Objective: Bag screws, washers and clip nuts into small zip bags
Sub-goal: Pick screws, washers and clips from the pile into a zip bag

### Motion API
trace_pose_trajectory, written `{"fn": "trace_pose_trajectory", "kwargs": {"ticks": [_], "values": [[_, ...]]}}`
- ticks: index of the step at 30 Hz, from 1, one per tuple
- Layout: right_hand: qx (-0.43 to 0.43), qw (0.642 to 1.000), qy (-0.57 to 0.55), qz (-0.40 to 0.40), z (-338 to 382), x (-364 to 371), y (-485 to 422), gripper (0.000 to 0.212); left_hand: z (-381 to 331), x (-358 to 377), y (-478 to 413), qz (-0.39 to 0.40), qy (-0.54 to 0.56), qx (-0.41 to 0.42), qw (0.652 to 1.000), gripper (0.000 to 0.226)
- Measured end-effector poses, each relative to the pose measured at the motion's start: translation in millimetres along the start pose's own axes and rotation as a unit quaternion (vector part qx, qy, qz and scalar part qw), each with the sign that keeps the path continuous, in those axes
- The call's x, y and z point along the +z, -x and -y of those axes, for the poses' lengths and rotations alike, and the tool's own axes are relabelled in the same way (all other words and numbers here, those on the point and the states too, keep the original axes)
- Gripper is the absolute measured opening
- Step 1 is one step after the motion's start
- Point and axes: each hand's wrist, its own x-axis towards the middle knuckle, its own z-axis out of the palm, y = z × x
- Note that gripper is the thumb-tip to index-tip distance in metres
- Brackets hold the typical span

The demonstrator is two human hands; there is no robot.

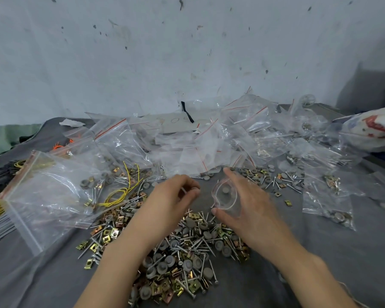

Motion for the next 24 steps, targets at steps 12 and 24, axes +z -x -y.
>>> {"fn": "trace_pose_trajectory", "kwargs": {"ticks": [12, 24], "values": [[-0.021, 0.999, -0.026, -0.004, 9.4, -1.6, -0.6, 0.087, -38.0, 9.5, -6.5, -0.002, 0.088, 0.012, 0.996, 0.028], [-0.008, 1.000, -0.021, -0.003, 2.4, -1.5, -1.6, 0.083, 11.9, -14.4, -9.9, -0.035, -0.062, -0.097, 0.993, 0.032]]}}
